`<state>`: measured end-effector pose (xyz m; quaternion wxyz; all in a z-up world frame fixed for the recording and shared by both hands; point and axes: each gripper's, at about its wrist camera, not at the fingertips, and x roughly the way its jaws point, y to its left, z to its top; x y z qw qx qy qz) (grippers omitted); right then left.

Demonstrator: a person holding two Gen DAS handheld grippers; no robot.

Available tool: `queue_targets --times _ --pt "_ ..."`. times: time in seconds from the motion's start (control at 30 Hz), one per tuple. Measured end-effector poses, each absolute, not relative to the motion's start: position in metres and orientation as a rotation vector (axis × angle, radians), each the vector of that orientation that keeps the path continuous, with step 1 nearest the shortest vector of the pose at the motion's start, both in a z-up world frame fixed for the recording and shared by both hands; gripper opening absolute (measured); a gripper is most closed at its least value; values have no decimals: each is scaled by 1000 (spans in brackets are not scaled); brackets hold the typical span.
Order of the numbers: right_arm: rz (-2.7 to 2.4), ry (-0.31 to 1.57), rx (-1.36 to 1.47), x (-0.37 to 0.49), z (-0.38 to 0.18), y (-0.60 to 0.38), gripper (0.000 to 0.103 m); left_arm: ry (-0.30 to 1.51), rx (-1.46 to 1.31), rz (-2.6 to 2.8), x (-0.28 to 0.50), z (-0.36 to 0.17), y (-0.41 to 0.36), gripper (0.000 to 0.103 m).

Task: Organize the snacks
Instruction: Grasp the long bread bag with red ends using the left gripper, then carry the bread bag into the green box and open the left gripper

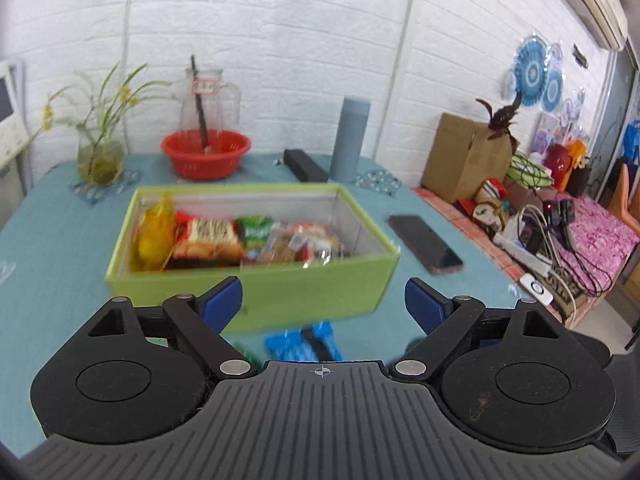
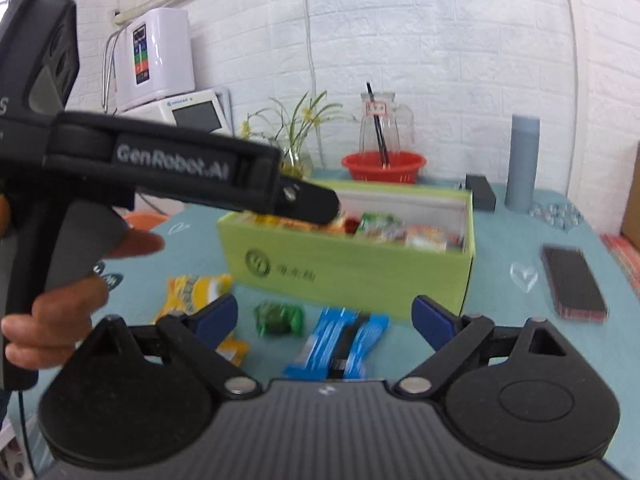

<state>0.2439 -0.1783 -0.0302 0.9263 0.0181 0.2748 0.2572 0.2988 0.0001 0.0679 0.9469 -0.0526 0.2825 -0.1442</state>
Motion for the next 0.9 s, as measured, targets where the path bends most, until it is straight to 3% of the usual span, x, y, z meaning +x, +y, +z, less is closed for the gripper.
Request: queue_targets --times 0.3,0.53,0.6,0.63,0.67,0.9 --pt "520 720 144 176 -90 -173 93 761 -362 -297 223 -15 48 74" --pt "593 717 55 188 -92 -141 93 820 -326 -343 224 -28 33 67" --pt "618 729 3 194 -94 -128 93 857 -312 -376 236 -33 27 56" --pt "630 737 -25 196 -96 -122 93 874 -309 -403 241 -36 25 38" --pt "658 735 -46 196 -97 -117 93 890 -309 -428 245 -38 23 31" --pt "698 732 -76 173 -93 -120 94 896 -283 -467 222 -40 20 29"
